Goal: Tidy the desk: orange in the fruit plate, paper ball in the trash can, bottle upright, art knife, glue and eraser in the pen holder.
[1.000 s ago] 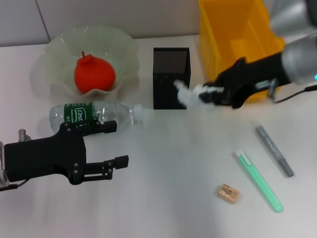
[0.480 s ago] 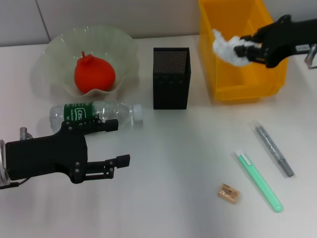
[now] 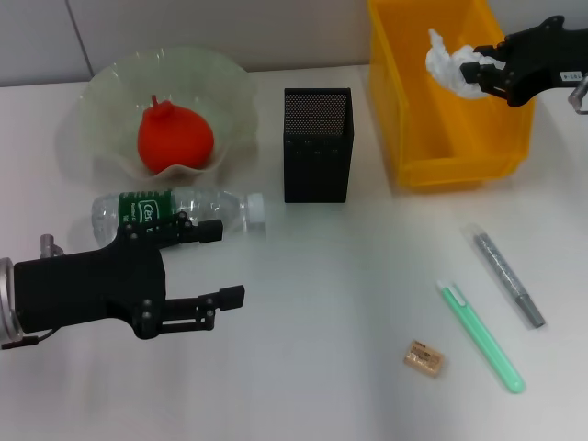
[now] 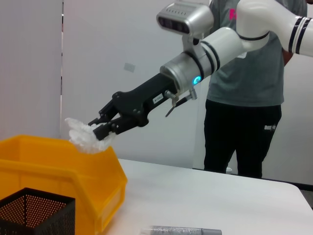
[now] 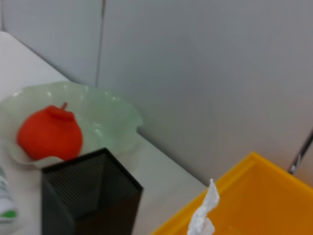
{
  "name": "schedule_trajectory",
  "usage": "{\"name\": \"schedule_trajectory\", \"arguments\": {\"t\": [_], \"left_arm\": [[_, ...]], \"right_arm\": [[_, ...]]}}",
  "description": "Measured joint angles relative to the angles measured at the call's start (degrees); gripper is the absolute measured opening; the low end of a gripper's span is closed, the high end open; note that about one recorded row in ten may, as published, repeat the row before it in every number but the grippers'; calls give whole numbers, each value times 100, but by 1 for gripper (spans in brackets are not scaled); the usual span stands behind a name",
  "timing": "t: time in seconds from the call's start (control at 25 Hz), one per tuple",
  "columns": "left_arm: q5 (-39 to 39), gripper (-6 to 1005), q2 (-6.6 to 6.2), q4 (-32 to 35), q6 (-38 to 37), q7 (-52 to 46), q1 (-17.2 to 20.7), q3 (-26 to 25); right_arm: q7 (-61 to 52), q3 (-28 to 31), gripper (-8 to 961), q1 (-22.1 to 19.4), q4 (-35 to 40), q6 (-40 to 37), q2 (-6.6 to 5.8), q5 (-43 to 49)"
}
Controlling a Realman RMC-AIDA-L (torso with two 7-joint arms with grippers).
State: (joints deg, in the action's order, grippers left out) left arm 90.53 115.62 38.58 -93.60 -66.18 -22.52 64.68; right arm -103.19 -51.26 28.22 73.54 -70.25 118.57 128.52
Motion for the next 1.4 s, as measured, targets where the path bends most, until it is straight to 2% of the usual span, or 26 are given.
{"name": "schedule_trajectory", "arguments": {"t": [0.24,0.28,0.56,0.8,0.96,1.08,1.4], "left_arm": [[0,815,21,-20,17,33,-12,1],[0,815,22,-22,17,49,-15,0],[0,814,48,-42,25,74,-47,0],[0,814,48,-44,34,77,-51,0],[0,815,48,-44,35,79,-51,0],[0,815,48,-48,35,79,-51,0],[0,815,48,-51,34,79,-50,0]], "right_arm": [[372,2,201,167,-761,660,-42,18],[430,0,201,263,-1018,851,-91,20],[632,-41,203,442,-1407,1181,-131,23],[587,-2,204,496,-1409,1203,-91,23],[573,65,204,430,-1278,1351,30,-8],[544,54,205,412,-1250,1421,46,-16],[480,119,563,406,-1243,1442,51,-109]]}}
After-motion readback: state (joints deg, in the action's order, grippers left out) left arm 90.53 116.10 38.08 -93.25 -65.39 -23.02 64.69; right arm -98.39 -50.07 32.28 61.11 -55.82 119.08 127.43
